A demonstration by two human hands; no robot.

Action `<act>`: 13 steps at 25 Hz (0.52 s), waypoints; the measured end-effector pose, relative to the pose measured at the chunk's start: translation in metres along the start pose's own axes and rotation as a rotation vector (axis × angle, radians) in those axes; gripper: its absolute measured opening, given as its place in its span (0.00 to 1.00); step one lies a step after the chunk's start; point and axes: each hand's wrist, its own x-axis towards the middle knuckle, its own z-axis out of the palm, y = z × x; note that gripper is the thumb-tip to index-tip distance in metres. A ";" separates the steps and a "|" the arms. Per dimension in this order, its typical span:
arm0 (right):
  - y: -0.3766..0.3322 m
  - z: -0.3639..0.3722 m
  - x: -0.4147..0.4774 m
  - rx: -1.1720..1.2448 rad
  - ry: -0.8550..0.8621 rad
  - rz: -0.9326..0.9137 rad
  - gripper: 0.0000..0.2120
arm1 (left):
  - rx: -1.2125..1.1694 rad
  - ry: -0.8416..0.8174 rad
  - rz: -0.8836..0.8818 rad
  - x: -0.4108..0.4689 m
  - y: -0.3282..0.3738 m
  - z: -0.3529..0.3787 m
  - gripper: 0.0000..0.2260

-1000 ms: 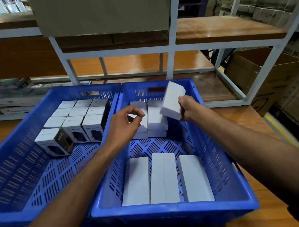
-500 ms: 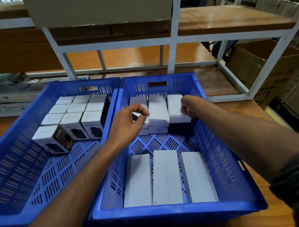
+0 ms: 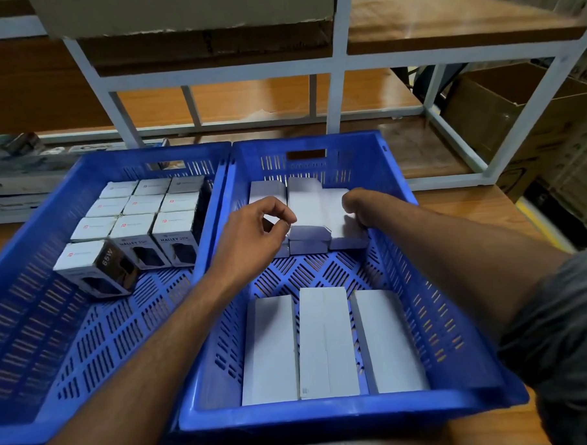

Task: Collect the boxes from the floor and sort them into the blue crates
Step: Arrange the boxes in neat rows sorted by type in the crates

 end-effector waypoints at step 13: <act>-0.021 0.010 -0.023 -0.009 0.297 -0.030 0.14 | 0.341 -0.169 0.108 -0.002 -0.006 0.005 0.07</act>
